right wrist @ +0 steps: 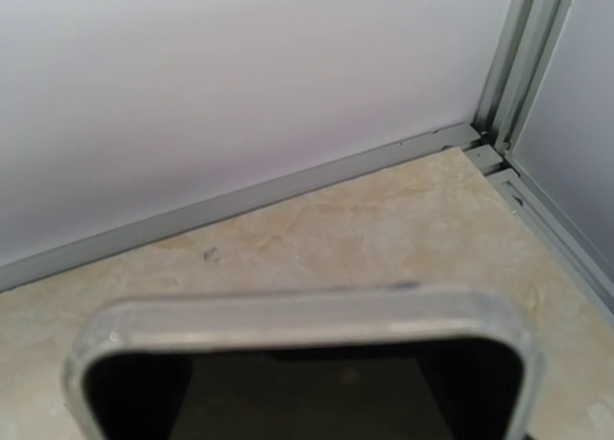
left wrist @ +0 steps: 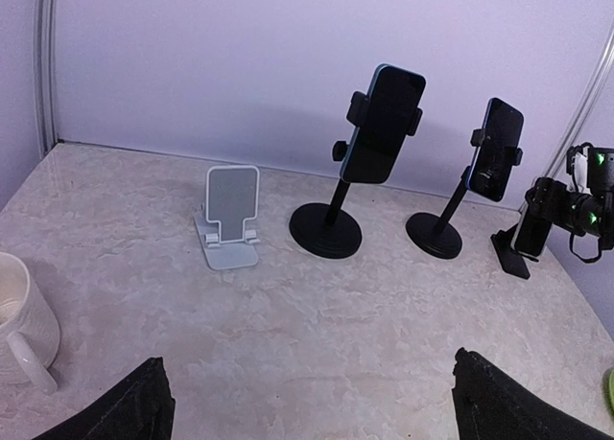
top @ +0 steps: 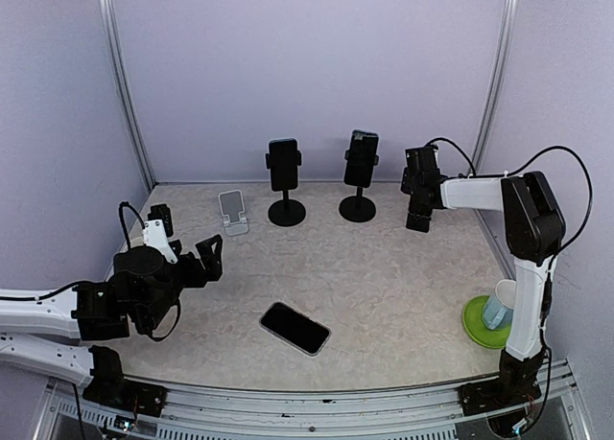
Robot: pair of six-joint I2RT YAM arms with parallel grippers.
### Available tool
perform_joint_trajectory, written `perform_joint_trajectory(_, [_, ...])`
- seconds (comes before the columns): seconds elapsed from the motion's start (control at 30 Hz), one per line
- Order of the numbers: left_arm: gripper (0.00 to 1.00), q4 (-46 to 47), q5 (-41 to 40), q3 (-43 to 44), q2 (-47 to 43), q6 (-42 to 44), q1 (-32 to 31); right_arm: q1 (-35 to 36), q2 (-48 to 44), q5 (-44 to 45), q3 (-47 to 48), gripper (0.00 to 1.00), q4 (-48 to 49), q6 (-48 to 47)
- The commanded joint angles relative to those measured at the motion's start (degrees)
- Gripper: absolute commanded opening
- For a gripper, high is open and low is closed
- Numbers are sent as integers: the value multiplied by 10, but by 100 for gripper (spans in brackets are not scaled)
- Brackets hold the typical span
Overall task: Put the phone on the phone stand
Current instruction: Install the phone onto the phone stand.
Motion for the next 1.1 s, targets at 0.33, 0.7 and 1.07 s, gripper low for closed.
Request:
perform_joint_trajectory(0.33, [99,-5,-7,-10,-10,-5,-3,-9,-13,4,2,79,-10,21])
perform_joint_trajectory(0.7, [99,-3,-3,-10,-12,-7,-3,-14,-32,-8,-4,99,-13,38])
perform_joint_trajectory(1.07, [99,-2,-1,-10,-12,-12,-8,-14,-90,-51,-10,100,-27,2])
